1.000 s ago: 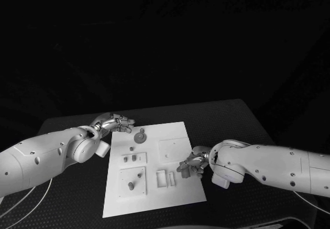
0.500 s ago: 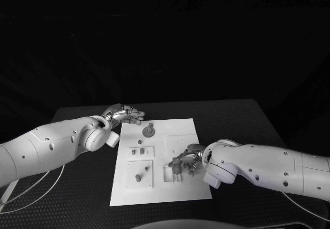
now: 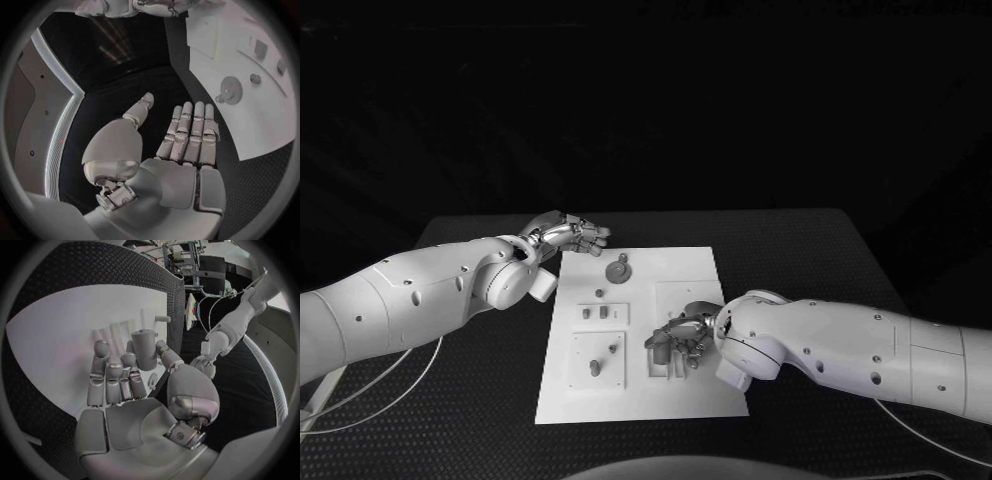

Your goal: Assemble the parts on the task board

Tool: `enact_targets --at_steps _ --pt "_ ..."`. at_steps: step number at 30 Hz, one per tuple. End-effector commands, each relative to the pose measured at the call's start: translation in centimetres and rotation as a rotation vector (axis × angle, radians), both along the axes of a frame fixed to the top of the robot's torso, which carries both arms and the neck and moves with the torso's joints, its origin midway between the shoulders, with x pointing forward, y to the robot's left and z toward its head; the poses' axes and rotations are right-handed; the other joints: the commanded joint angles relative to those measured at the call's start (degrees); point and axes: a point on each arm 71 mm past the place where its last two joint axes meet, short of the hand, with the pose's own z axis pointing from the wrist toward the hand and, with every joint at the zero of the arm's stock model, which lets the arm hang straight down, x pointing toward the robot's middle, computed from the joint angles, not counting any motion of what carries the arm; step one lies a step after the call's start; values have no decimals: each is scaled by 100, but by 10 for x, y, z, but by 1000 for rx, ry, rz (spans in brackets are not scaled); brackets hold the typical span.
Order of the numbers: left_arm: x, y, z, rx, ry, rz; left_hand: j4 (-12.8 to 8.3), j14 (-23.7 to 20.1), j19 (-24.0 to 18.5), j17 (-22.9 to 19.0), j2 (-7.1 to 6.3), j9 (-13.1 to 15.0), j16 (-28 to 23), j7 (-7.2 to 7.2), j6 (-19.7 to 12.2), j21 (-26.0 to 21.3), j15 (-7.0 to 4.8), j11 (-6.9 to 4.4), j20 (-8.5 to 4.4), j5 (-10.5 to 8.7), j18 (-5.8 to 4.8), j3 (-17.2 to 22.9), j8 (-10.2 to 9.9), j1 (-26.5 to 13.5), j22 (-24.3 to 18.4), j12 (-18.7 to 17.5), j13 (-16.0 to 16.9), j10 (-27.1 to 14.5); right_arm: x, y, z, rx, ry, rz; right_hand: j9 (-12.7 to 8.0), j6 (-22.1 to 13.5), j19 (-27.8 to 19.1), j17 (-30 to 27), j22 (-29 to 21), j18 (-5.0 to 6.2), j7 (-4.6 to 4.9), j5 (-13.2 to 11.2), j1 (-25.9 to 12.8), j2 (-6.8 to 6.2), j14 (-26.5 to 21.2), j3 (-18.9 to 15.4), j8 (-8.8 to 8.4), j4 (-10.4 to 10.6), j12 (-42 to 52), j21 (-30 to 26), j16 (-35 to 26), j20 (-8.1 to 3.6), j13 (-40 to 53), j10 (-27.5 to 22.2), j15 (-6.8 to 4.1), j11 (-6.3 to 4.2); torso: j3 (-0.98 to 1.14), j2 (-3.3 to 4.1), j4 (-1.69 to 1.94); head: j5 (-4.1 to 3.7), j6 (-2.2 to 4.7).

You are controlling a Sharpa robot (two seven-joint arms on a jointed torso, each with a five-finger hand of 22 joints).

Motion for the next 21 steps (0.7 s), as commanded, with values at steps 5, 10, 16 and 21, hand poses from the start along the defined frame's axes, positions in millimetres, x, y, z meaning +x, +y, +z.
enact_targets --at_steps 5,10,16,21 --pt "0 -2 3 -5 -17 3 -2 -4 -31 10 -88 -7 -26 -4 11 -3 17 -3 -16 -19 38 -45 19 -9 0 -30 9 31 -5 4 -6 -16 31 82 -15 -3 31 22 85 -10 29 17 -75 -81 -8 11 21 78 11 25 43 -3 11 6 2 12 -4 2 12 53 -54" --pt "-1 -1 3 -5 -17 4 -3 -9 -35 11 -96 -8 -31 -4 9 -5 18 -3 -15 -18 37 -52 18 -14 -1 -32 10 31 -5 2 -8 -32 3 86 -29 -25 12 45 93 -10 38 17 -179 -239 -38 24 14 154 5 23 44 -3 20 -24 8 20 2 -3 8 77 -79" --pt "-1 1 3 -3 -16 7 -3 -12 -39 12 -96 -8 -35 -5 10 -6 19 -3 -14 -18 37 -56 19 -17 -2 -33 10 31 -4 -2 -8 -58 -20 96 -33 -19 17 63 99 -10 35 17 -233 -311 -39 52 23 208 14 35 55 -11 31 -26 7 19 -10 -1 14 95 -101" --pt "-1 3 3 -2 -16 11 -3 -14 -41 12 -96 -8 -37 -5 11 -6 20 -3 -14 -18 37 -58 19 -19 -2 -33 10 32 -4 -5 -8 -65 -23 97 -34 -5 30 78 104 -10 29 18 -285 -337 -30 71 37 259 28 49 69 -18 42 -18 2 13 -22 5 11 120 -117"
